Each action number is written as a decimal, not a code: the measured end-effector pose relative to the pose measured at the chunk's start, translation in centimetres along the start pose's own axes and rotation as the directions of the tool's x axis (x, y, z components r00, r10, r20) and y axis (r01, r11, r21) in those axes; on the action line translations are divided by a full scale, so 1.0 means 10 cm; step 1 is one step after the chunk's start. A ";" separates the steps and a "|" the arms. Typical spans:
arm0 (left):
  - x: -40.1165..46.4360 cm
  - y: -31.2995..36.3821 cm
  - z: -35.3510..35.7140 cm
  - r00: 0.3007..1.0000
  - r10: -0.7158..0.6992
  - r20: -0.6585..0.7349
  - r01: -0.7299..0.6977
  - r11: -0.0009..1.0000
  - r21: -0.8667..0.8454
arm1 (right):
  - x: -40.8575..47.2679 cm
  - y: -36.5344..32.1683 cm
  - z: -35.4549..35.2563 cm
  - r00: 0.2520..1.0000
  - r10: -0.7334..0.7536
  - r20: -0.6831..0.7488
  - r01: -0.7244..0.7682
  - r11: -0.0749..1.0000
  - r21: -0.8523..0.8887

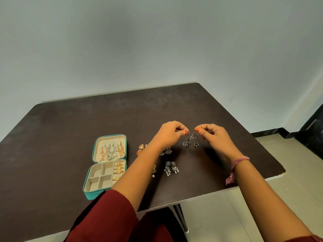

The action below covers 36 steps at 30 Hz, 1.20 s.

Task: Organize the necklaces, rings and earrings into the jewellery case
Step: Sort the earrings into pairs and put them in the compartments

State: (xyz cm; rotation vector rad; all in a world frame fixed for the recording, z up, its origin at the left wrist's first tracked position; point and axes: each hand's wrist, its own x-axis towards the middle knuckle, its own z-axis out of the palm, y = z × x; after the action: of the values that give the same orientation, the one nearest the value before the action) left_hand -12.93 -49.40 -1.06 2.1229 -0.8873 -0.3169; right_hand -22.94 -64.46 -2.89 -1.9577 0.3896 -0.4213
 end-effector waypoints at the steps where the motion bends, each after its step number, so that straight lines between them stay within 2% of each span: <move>1: -0.02 0.02 -0.03 1.000 0.002 -0.004 -0.002 0.998 -0.062 | -0.02 -0.05 -0.01 1.000 0.028 0.010 -0.029 0.994 0.104; 4: -0.10 0.08 -0.10 1.000 -0.001 0.003 0.002 0.957 -0.291 | -0.05 -0.18 -0.05 0.993 0.093 0.077 -0.113 0.942 0.315; 9: -0.21 0.13 -0.14 0.998 -0.047 0.049 0.068 0.774 -0.629 | -0.12 -0.40 -0.09 0.971 0.147 0.187 -0.232 0.762 0.604; 13: -0.28 0.18 -0.17 0.995 -0.071 0.072 0.101 0.614 -0.783 | -0.19 -0.54 -0.15 0.960 0.169 0.222 -0.278 0.659 0.699; 17: -0.34 0.23 -0.19 0.992 -0.096 0.077 0.117 0.551 -0.826 | -0.27 -0.63 -0.18 0.949 0.158 0.272 -0.310 0.612 0.728; 20: -0.38 0.29 -0.22 0.988 -0.117 0.096 0.144 0.521 -0.842 | -0.33 -0.68 -0.18 0.965 0.112 0.237 -0.248 0.686 0.685; 23: -0.42 0.32 -0.23 0.984 -0.128 0.123 0.172 0.518 -0.838 | -0.38 -0.71 -0.17 0.986 0.096 0.136 -0.155 0.831 0.534; 25: -0.44 0.33 -0.24 0.980 -0.149 0.133 0.193 0.530 -0.826 | -0.38 -0.68 -0.18 1.000 0.014 0.026 -0.019 0.981 0.195; 27: -0.47 0.32 -0.26 0.973 -0.173 0.150 0.222 0.554 -0.802 | -0.37 -0.66 -0.21 0.993 -0.118 0.006 0.117 0.979 -0.167; 28: -0.48 0.32 -0.26 0.970 -0.182 0.162 0.238 0.570 -0.787 | -0.38 -0.66 -0.22 0.989 -0.145 0.021 0.146 0.959 -0.241; 33: -0.55 0.34 -0.30 0.959 -0.199 0.202 0.282 0.597 -0.751 | -0.45 -0.73 -0.24 0.987 -0.157 0.045 0.163 0.964 -0.211; 36: -0.59 0.35 -0.32 0.947 -0.201 0.251 0.321 0.588 -0.742 | -0.50 -0.78 -0.21 0.992 -0.121 0.025 0.121 0.992 0.020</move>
State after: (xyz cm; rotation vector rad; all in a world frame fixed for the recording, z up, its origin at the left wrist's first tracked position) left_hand -17.34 -45.02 3.30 1.3892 -0.3652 -0.8538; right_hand -27.68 -60.78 4.48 -1.9730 0.2502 -0.4748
